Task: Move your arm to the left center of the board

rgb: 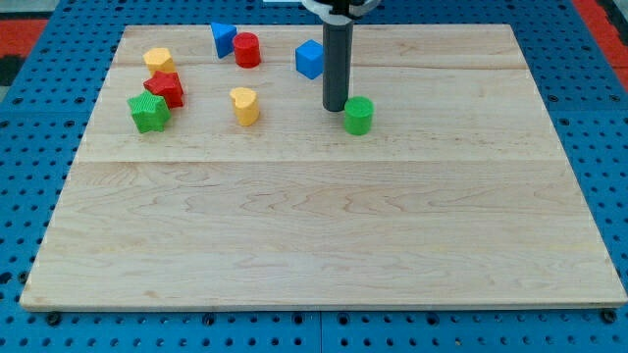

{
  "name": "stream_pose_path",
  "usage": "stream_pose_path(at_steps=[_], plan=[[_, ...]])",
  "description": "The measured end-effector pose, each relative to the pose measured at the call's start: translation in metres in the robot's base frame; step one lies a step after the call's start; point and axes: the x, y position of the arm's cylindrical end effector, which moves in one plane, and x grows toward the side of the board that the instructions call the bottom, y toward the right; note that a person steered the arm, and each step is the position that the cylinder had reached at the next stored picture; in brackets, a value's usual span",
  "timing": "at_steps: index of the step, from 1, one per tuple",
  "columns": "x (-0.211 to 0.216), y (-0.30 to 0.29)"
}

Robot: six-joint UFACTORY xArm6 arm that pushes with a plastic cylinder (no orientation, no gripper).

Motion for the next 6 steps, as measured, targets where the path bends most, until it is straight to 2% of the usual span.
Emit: stream_pose_path(at_steps=[2, 3, 4, 5, 6], plan=[[-0.009, -0.024], [0.028, 0.033], [0.088, 0.014], [0.134, -0.076], [0.130, -0.216]])
